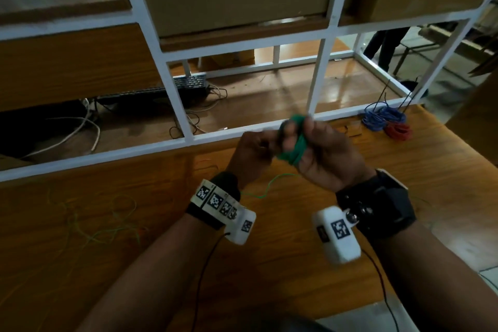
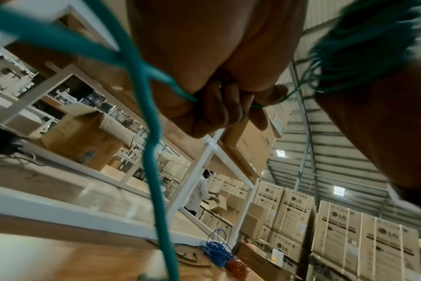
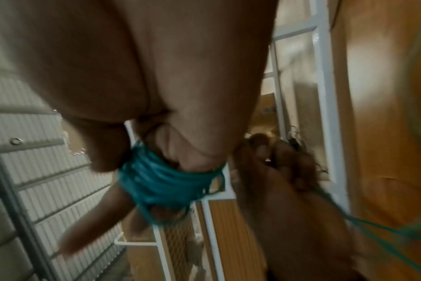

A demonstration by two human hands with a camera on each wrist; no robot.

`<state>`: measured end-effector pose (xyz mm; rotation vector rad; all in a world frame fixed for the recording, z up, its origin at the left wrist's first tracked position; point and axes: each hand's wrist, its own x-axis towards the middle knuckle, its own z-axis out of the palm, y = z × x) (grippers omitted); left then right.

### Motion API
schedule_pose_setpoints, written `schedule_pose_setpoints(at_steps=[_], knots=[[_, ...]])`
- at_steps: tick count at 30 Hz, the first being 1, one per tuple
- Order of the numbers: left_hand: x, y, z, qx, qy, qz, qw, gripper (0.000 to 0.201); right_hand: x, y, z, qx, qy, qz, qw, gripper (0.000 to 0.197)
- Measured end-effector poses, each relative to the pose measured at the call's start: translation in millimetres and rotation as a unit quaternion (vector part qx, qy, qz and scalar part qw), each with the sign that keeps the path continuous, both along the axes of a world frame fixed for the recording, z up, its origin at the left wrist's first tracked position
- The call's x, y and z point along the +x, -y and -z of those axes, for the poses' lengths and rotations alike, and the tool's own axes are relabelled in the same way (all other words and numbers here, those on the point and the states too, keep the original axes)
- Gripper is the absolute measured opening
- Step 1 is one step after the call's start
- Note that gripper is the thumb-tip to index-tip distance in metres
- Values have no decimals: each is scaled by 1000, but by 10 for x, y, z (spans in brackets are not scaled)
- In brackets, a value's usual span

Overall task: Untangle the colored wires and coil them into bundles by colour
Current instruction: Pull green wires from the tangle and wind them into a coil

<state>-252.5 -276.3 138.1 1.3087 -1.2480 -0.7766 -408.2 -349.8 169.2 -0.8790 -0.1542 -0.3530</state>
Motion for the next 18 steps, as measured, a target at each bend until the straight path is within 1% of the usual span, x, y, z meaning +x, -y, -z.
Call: schedule_pose_setpoints(at_steps=[1,3,5,6,7,9,11,12,13,14,15,16,17,18], knots=[[-62,4,21,14,-13,-1,1000,35,8,64,-50,32,27,53,998,31],[-146,11,98,35,-10,12,999,25,6,177,-98,80,50,169,981,31],[-173,-23,168,52,5,38,998,20,-45,250,-107,119,30,268,956,32],[-160,-49,192,59,15,32,998,19,-85,278,-91,119,6,314,942,32],[-139,-69,218,60,30,17,998,19,-137,297,-82,93,-25,365,926,32],[-93,-115,242,50,79,-19,995,21,-255,342,-12,3,-79,437,896,31],[-48,-157,263,45,109,-20,993,19,-368,391,101,-90,-119,460,875,31],[-19,-168,279,48,123,-14,991,17,-412,399,142,-147,-144,467,860,31],[13,-175,300,55,137,-10,989,15,-455,413,191,-215,-179,477,833,31],[41,-176,315,60,157,-11,986,14,-490,414,220,-293,-220,477,798,34],[60,-182,313,58,181,-17,982,13,-518,400,229,-376,-268,463,756,36],[77,-189,305,49,207,-27,977,15,-535,376,232,-451,-319,422,719,33],[89,-197,281,32,229,-38,972,16,-542,336,228,-503,-369,357,695,31],[98,-199,254,11,250,-46,967,17,-544,291,240,-528,-416,280,686,35]])
